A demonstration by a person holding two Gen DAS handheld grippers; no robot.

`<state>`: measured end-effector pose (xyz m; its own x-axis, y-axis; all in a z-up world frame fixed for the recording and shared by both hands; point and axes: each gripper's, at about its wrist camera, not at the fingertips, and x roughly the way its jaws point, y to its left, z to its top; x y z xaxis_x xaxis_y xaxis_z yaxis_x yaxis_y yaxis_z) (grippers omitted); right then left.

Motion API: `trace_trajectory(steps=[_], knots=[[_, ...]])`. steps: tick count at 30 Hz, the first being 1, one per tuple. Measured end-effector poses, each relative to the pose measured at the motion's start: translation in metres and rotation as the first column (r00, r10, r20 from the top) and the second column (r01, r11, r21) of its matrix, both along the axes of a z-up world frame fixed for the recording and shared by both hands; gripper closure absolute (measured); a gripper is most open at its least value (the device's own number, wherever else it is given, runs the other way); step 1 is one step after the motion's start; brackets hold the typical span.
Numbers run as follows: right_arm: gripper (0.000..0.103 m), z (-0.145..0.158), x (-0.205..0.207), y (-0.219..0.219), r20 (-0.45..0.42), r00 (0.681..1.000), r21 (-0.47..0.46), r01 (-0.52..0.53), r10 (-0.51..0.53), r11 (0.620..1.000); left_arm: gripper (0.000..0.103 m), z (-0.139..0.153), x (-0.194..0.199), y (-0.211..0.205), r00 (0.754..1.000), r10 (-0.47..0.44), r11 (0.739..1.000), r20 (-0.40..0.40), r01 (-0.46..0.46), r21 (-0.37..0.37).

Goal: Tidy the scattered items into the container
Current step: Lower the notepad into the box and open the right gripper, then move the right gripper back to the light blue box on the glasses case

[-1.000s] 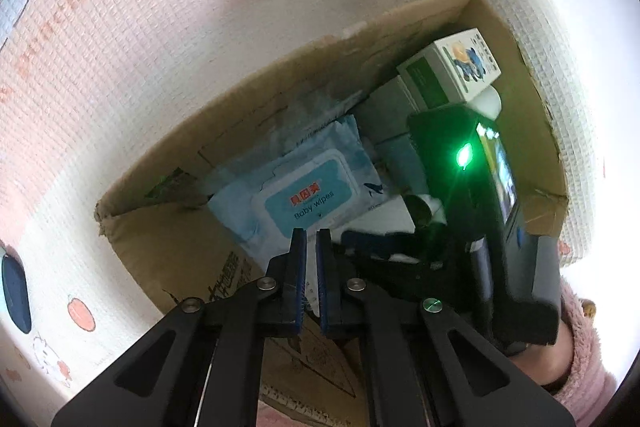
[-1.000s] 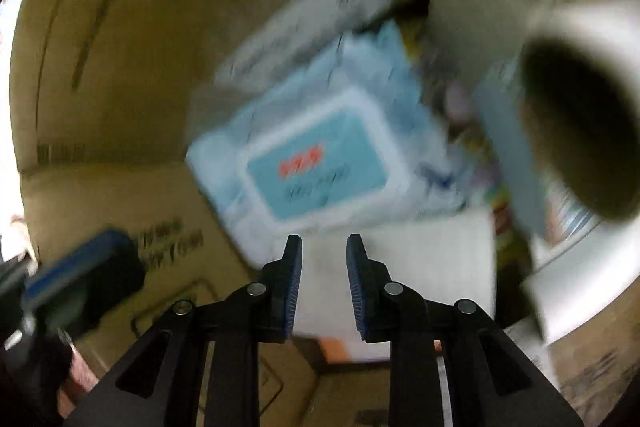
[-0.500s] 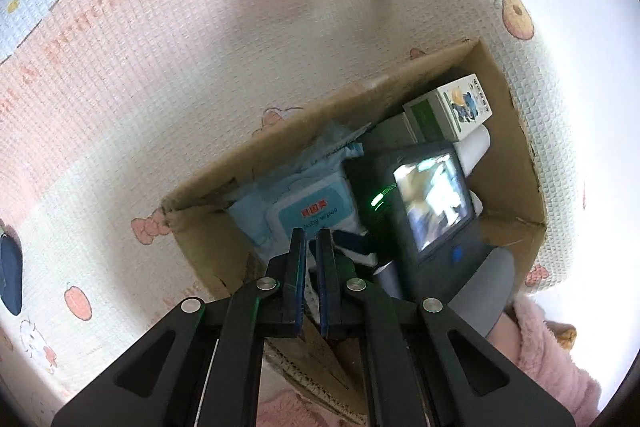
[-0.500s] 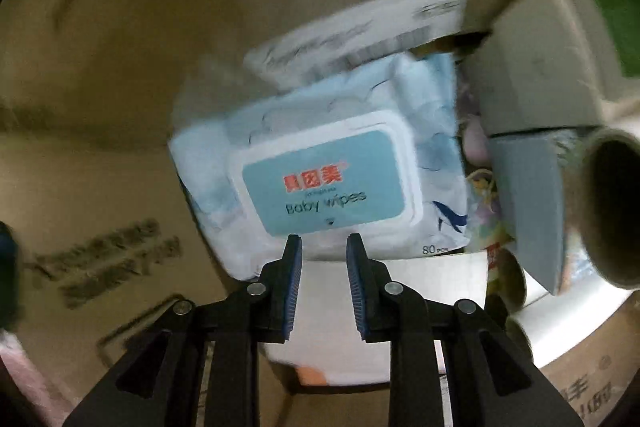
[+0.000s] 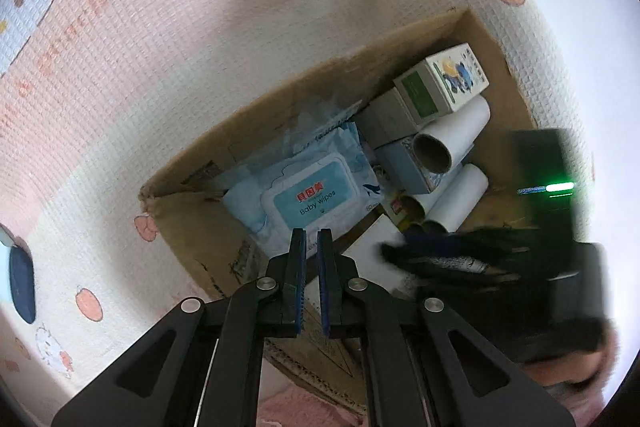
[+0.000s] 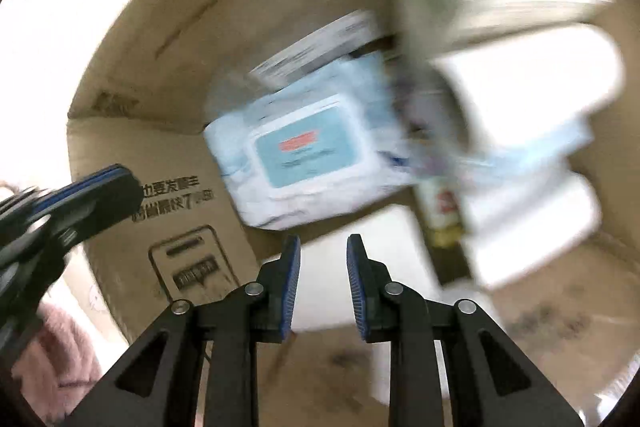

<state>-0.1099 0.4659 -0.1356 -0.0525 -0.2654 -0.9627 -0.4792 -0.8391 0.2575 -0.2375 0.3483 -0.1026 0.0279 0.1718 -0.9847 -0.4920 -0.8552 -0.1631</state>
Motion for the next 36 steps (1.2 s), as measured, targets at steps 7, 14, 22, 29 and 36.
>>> trace_trajectory(steps=[7, 14, 22, 29, 36], knots=[[0.082, 0.052, 0.064, 0.039, -0.175, 0.971, -0.040, 0.159, -0.164, 0.986, 0.079, -0.044, 0.018, 0.038, 0.992, -0.076, 0.989, 0.097, 0.088, -0.122], [0.082, 0.082, 0.090, 0.047, -0.295, 0.938, -0.077, 0.165, -0.180, 0.983, 0.079, -0.112, 0.037, 0.066, 0.984, -0.090, 0.932, 0.155, 0.138, -0.334], [0.082, 0.048, 0.106, 0.052, -0.286, 0.944, -0.074, 0.153, -0.167, 0.986, 0.079, -0.144, 0.046, 0.075, 0.988, -0.111, 0.854, 0.103, 0.148, -0.498], [0.082, 0.032, 0.099, 0.048, -0.267, 0.953, -0.050, 0.136, -0.145, 0.989, 0.085, -0.138, 0.048, 0.066, 0.987, -0.076, 0.892, 0.141, 0.131, -0.432], [0.082, 0.046, 0.096, 0.025, -0.225, 0.970, 0.036, 0.098, -0.088, 0.995, 0.065, -0.097, 0.070, 0.051, 0.993, -0.094, 0.929, 0.074, 0.114, -0.352]])
